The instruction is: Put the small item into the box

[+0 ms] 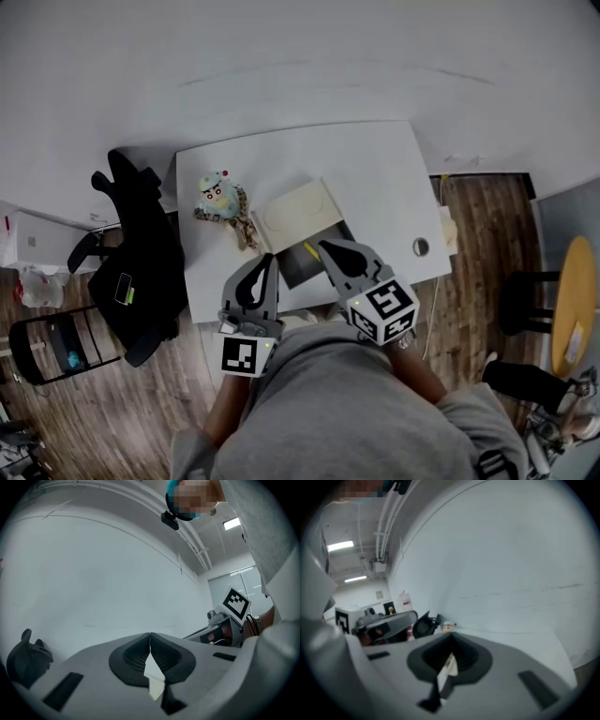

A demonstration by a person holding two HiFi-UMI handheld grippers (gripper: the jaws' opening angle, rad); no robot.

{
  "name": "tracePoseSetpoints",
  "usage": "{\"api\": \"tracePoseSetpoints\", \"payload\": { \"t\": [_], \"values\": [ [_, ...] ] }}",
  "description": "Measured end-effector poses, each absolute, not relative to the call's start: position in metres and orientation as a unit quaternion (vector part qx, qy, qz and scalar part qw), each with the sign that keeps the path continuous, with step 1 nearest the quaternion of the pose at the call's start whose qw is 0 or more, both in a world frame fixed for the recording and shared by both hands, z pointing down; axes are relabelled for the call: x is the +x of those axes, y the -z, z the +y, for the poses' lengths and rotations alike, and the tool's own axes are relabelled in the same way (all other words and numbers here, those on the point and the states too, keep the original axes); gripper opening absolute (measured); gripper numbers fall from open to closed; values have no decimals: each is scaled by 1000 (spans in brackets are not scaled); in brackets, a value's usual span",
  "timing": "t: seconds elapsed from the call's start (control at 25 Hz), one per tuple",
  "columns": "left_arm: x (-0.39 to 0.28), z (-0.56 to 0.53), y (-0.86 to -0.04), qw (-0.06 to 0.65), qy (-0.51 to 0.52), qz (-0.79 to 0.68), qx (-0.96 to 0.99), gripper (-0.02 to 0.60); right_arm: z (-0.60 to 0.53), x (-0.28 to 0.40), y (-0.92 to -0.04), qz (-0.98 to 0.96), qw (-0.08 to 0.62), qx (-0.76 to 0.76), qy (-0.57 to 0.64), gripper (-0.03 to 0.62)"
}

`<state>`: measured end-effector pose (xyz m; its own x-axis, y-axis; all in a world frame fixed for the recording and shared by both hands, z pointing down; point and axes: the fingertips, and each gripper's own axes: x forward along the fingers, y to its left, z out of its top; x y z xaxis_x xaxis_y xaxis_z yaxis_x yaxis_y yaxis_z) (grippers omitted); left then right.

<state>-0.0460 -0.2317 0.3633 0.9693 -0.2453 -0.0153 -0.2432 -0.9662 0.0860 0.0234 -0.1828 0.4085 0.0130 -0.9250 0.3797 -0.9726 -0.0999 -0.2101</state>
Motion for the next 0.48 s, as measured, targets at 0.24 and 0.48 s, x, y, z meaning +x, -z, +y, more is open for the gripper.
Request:
{"api": "tracePoseSetpoints", "payload": {
  "t": [0.24, 0.48],
  "values": [
    [-45, -233, -353, 37, 19, -121, 992, 34, -177, 29, -375, -668, 37, 720, -184, 32],
    [-49, -242, -342, 24, 31, -133, 990, 34, -172, 39, -351, -662, 28, 733, -154, 32]
  ]
}}
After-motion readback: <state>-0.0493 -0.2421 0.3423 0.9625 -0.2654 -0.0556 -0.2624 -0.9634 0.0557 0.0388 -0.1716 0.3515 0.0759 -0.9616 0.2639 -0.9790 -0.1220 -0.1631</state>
